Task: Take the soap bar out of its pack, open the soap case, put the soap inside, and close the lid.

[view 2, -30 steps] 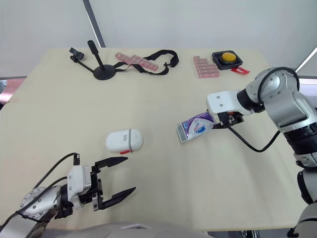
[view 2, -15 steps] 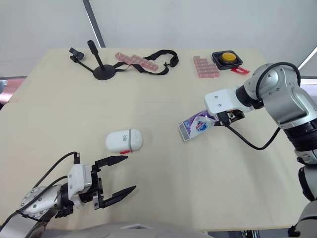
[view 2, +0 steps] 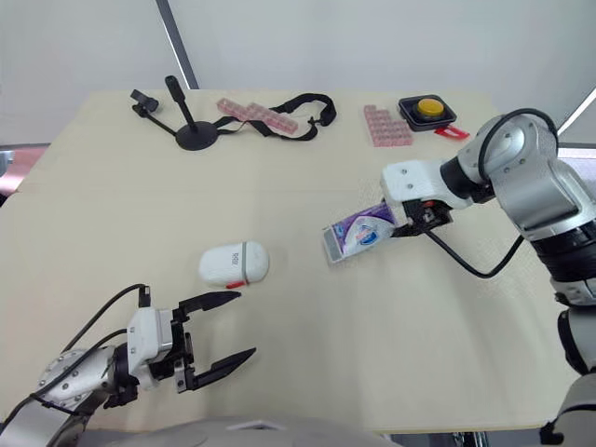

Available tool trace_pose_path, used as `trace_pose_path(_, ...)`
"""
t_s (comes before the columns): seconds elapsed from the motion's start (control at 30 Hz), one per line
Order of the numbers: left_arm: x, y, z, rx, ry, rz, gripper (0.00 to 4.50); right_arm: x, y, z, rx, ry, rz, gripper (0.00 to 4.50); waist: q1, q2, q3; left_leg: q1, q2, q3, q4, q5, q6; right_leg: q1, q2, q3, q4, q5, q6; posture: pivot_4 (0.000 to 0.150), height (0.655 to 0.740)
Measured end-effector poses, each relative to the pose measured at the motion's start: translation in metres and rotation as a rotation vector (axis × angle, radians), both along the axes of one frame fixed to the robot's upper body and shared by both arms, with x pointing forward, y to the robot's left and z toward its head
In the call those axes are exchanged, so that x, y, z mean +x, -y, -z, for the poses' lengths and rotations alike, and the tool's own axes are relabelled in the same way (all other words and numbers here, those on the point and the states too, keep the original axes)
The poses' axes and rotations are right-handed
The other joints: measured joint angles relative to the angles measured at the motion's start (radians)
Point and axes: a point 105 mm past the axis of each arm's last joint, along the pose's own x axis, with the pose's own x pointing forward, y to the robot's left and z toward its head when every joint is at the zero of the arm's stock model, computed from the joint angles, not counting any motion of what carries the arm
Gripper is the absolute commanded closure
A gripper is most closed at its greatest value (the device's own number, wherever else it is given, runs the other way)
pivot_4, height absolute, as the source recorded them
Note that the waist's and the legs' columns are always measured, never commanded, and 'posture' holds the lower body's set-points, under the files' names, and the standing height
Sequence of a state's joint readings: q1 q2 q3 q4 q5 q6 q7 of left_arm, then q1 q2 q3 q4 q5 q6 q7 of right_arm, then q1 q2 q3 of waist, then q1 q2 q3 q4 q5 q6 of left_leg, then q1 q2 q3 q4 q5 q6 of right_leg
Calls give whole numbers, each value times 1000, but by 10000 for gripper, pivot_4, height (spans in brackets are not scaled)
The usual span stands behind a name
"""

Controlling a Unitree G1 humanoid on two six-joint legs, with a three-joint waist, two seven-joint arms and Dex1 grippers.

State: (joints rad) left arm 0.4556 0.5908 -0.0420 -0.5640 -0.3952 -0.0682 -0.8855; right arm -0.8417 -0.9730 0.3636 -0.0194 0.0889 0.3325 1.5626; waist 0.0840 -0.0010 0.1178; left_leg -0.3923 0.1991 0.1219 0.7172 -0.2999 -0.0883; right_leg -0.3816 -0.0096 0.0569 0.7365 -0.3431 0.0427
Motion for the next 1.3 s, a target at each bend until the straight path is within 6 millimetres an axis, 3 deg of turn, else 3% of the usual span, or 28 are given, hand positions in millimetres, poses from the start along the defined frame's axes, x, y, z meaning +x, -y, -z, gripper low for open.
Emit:
trace_pose_path(0.17, 2, 2, 0, -1, -8, -2, 0, -1, 18, 10, 46, -102, 107, 17818, 8, 0, 0, -1, 0, 0, 1, 0, 0, 0, 0, 0, 0, 0, 0, 1500, 7143)
trace_pose_path(0.53, -6, 0, 7, -3, -29, 8, 0, -8, 12, 11, 105, -150, 81, 17818, 2, 1, 0, 0, 1, 1, 1, 0, 0, 0, 1, 2, 0, 0, 0, 1500, 7143)
trace_pose_path(0.73, -10, -5, 14, 3, -35, 5, 0, -12, 15, 24, 106, -187, 86, 17818, 6, 2, 0, -1, 0, 1, 1, 0, 0, -1, 1, 2, 0, 0, 0, 1500, 7143)
trace_pose_path(0.93, -12, -7, 18, 8, -29, 7, 0, -10, 18, 23, 112, -171, 82, 17818, 4, 2, 0, 0, 1, 1, 1, 0, 0, -1, 0, 2, -2, 0, 0, 1500, 7143)
trace_pose_path(1.17, -11, -10, 22, 14, -38, 4, 0, 2, 56, 19, 220, -136, 219, 17818, 10, 2, 0, -1, 0, 1, 2, 0, 0, -1, 0, 2, -1, 0, 0, 1500, 7143)
trace_pose_path(1.3, -9, -9, 21, 14, -28, 6, 0, 20, 79, 13, 506, -76, 388, 17818, 6, 2, 0, -4, 0, 1, 2, 0, 0, -1, 1, 2, -1, 0, 0, 1500, 7143)
